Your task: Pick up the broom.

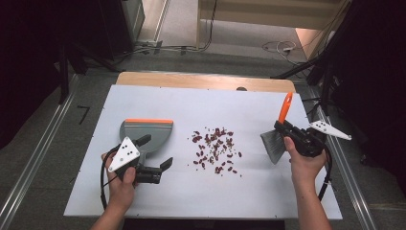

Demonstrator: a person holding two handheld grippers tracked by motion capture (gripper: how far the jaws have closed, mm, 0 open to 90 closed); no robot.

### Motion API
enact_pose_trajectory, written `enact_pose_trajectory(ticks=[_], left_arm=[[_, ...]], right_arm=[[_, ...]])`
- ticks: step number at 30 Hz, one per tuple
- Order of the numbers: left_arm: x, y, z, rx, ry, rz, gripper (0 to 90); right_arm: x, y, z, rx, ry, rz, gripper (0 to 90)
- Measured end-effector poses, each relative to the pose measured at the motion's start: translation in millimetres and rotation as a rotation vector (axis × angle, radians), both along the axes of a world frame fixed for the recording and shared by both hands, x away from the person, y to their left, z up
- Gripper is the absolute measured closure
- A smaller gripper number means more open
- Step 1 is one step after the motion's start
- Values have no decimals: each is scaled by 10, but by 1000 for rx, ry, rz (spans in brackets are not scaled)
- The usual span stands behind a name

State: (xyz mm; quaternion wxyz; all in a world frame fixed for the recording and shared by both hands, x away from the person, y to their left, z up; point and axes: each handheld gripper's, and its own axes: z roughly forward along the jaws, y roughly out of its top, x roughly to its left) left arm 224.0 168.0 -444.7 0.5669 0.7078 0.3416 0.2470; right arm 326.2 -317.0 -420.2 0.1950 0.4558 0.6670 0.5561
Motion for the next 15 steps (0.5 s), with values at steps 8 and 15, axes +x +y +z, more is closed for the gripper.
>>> enact_pose_trajectory(ticks=[8, 15], left_arm=[[81, -151, 79, 9, 2, -46, 0], [191, -350, 163, -10, 39, -104, 0]], right_arm=[[-105, 189, 183, 19, -67, 38, 691], [-189, 425, 294, 26, -99, 85, 691]])
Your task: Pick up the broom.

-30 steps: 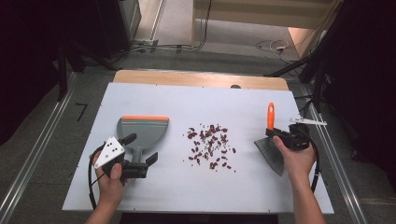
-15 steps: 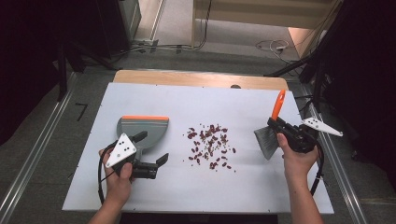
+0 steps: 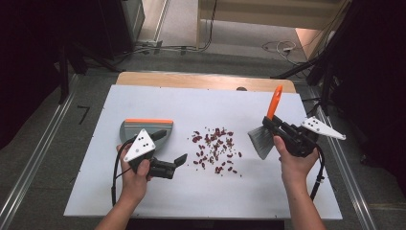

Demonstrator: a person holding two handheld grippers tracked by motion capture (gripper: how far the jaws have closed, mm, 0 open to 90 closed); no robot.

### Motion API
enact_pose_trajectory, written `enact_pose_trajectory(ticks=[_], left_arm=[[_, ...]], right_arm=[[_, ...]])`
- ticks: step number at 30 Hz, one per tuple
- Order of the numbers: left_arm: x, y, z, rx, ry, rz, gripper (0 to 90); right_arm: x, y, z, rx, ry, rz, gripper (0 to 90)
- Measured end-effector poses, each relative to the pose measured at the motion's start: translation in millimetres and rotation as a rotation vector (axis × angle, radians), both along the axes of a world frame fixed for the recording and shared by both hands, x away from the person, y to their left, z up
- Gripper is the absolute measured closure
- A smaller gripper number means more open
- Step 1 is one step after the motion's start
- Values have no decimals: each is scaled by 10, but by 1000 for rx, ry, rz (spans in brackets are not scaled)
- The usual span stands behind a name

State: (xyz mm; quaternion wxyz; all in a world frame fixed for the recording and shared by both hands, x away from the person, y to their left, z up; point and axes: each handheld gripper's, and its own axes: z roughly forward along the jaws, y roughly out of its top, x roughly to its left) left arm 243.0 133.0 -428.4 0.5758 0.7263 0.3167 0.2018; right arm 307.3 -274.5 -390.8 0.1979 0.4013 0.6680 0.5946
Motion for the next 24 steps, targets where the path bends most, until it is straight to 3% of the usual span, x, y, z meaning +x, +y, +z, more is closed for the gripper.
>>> enact_pose_trajectory(ticks=[5, 10, 15, 17, 24], left_arm=[[43, -166, 33, -15, 8, -39, 0], [71, -283, 23, -34, 16, -47, 0], [65, -375, -14, -60, 35, -70, 0], [62, -443, -30, -76, 61, -103, 0], [19, -650, -81, -56, 105, -152, 0]], right_arm=[[-67, 178, 32, 2, -16, 35, 691], [-132, 342, 25, 21, -21, 63, 691], [-180, 460, 16, 28, -30, 87, 691], [-218, 550, 8, 21, -37, 96, 691], [-290, 726, -25, 21, -36, 133, 691]])
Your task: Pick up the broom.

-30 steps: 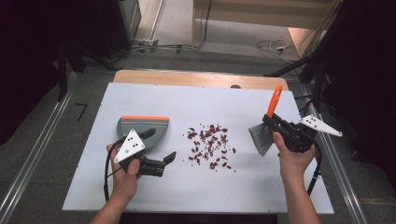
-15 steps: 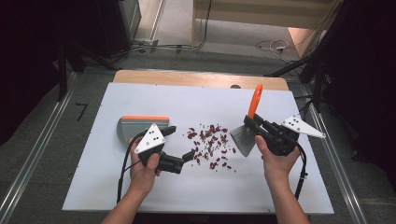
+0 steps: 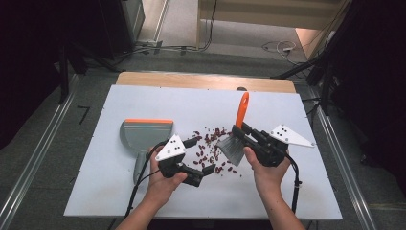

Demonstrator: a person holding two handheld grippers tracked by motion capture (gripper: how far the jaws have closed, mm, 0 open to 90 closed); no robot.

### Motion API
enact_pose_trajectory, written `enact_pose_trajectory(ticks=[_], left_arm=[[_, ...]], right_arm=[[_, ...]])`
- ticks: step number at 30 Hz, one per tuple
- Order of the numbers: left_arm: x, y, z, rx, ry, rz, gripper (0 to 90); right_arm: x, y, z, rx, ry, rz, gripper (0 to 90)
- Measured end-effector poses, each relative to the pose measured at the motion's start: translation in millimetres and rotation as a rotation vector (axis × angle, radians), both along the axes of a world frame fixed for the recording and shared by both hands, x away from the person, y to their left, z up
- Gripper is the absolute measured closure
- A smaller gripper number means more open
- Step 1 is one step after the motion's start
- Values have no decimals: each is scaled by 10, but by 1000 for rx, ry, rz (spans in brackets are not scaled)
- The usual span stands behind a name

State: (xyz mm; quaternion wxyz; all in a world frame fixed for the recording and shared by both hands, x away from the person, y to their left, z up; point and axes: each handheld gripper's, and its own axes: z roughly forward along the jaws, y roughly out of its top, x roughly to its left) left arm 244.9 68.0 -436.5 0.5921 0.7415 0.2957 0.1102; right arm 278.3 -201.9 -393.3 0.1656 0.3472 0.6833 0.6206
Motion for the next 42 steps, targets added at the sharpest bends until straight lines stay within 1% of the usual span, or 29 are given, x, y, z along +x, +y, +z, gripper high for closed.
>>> enact_pose_trajectory(ticks=[2, 4, 5, 7, 10, 12, 13, 14, 16, 17, 19, 21, 22, 24, 25, 26, 28, 30, 32, 34, 36, 38, 39, 40, 42], left_arm=[[-4, -21, -6, 7, 2, 1, 0], [-4, -59, -17, 2, 16, 1, 15], [-9, -87, -25, 0, 26, 12, 28], [-14, -116, -35, 10, 37, 29, 60], [-35, -164, -52, 28, 40, 51, 119], [-50, -188, -56, 27, 42, 66, 160], [-59, -197, -55, 31, 41, 80, 189], [-68, -207, -57, 29, 43, 93, 224], [-74, -213, -59, 26, 45, 99, 309], [-89, -226, -61, 28, 45, 114, 356], [-96, -234, -64, 28, 47, 125, 457], [-96, -238, -66, 26, 52, 127, 524], [-100, -251, -69, 22, 59, 118, 555], [-103, -256, -69, 26, 63, 116, 622], [-103, -263, -69, 22, 66, 110, 659], [-100, -262, -68, 9, 79, 86, 702], [-97, -253, -67, 2, 86, 77, 787], [-95, -240, -64, 9, 85, 70, 831], [-97, -232, -62, 10, 82, 71, 851], [-91, -189, -50, 20, 71, 66, 857], [-84, -167, -44, 18, 73, 62, 861], [-54, -90, -23, 21, 69, 49, 862], [-54, -90, -23, 21, 69, 49, 863], [-36, -31, -13, 16, 65, 47, 863], [-25, -1, -6, 19, 63, 42, 862]], right_arm=[[-28, 51, -10, -3, -3, 8, 691], [-56, 105, -19, -7, -9, 19, 691], [-74, 132, -25, -9, -10, 22, 691], [-109, 190, -35, -12, -13, 31, 691], [-157, 268, -42, -17, -24, 42, 691], [-192, 311, -40, -14, -26, 47, 691], [-202, 327, -40, -15, -34, 48, 691], [-218, 343, -38, -15, -31, 53, 691], [-231, 358, -38, -14, -36, 53, 691], [-251, 382, -39, -13, -37, 54, 690], [-264, 398, -43, -12, -40, 47, 691], [-276, 406, -47, -11, -37, 44, 691], [-278, 405, -47, -9, -37, 39, 691], [-272, 396, -47, -1, -33, 35, 691], [-269, 390, -49, 3, -32, 35, 690], [-269, 388, -50, 5, -27, 34, 691], [-269, 389, -54, 4, -27, 32, 691], [-271, 394, -56, 4, -27, 31, 691], [-272, 400, -56, 3, -25, 37, 690], [-251, 407, -45, -4, -28, 59, 686], [-210, 391, -17, -6, -14, 104, 672], [-165, 347, 17, 8, -10, 156, 565], [-145, 321, 36, 14, -11, 172, 523], [-125, 291, 54, 16, -15, 193, 493], [-82, 237, 90, 6, -19, 227, 446]])
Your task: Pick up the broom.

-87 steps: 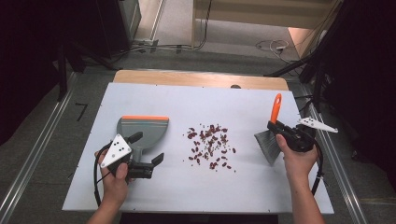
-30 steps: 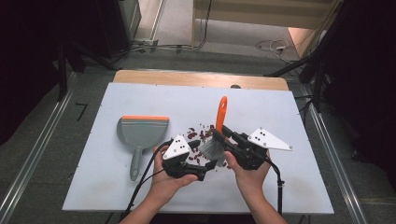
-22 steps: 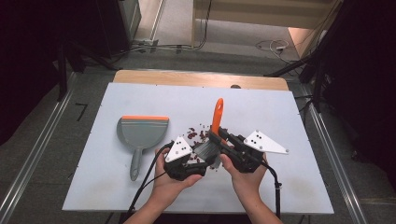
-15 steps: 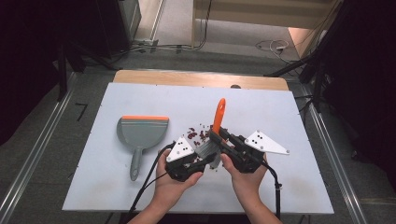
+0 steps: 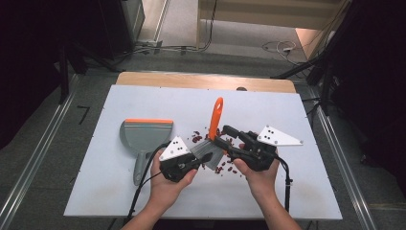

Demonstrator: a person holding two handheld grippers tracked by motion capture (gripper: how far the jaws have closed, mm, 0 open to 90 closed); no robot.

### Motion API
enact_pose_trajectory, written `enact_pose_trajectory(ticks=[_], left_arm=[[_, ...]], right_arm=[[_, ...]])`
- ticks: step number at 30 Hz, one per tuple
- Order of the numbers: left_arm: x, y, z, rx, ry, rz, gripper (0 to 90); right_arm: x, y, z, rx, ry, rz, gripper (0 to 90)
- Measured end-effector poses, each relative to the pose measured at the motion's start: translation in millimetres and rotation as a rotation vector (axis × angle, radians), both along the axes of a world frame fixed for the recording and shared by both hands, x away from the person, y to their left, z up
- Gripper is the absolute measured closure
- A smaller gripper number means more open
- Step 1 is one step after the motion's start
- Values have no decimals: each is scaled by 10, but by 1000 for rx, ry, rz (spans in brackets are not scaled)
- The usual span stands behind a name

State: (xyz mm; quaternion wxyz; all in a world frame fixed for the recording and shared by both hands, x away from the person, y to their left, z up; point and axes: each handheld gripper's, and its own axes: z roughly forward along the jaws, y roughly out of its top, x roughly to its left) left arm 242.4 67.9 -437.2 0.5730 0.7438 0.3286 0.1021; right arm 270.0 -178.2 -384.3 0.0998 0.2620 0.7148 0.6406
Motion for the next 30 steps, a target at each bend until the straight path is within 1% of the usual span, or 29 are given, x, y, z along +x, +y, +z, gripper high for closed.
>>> enact_pose_trajectory(ticks=[1, 2, 3, 4, 5, 7, 8, 9, 11, 12, 13, 14, 16, 17, 18, 19, 20, 21, 22, 23, 25, 27, 29, 30], left_arm=[[9, 30, 7, 0, -1, -8, 863], [26, 90, 23, -3, -5, -43, 863], [26, 90, 23, -3, -5, -43, 863], [36, 142, 40, -9, -13, -84, 863], [36, 142, 40, -9, -13, -84, 862], [40, 196, 51, -33, -20, -120, 862], [44, 244, 54, -56, -25, -174, 862], [42, 261, 57, -57, -28, -196, 862], [34, 275, 57, -48, -34, -235, 862], [29, 276, 55, -45, -34, -249, 862], [29, 276, 55, -45, -34, -249, 862], [27, 275, 52, -44, -35, -266, 862], [14, 262, 47, -45, -37, -310, 862], [14, 262, 47, -45, -37, -310, 862], [9, 255, 45, -47, -39, -330, 862], [9, 255, 45, -47, -39, -330, 862], [6, 252, 44, -49, -38, -335, 862], [5, 251, 43, -50, -38, -340, 861], [4, 252, 43, -51, -37, -349, 861], [0, 252, 43, -53, -36, -361, 861], [-1, 253, 43, -52, -35, -363, 862], [4, 259, 42, -56, -28, -375, 862], [5, 253, 36, -66, -22, -385, 861], [7, 248, 32, -70, -21, -392, 862]], right_arm=[[21, -21, 15, -13, 3, 19, 439], [39, -44, 25, -25, -5, 33, 439], [56, -67, 32, -35, -9, 50, 440], [75, -91, 35, -43, -5, 71, 441], [98, -115, 33, -46, -6, 97, 443], [144, -159, 17, -54, 8, 157, 447], [166, -177, 3, -59, 18, 188, 453], [189, -196, -14, -61, 28, 214, 469], [233, -221, -54, -36, 55, 272, 471], [249, -221, -73, -27, 71, 305, 473], [264, -212, -93, -25, 78, 340, 479], [266, -195, -109, -32, 88, 371, 480], [255, -153, -137, -63, 98, 400, 492], [248, -131, -151, -73, 103, 407, 503], [243, -113, -165, -76, 110, 416, 518], [243, -113, -165, -76, 110, 416, 518], [239, -100, -177, -76, 122, 434, 536], [233, -71, -197, -78, 138, 472, 559], [233, -71, -197, -78, 138, 472, 559], [235, -45, -218, -81, 152, 495, 573], [238, -45, -228, -74, 158, 500, 584], [262, -54, -259, -49, 183, 524, 596], [268, -53, -268, -48, 187, 533, 595], [272, -44, -285, -44, 195, 554, 599]])
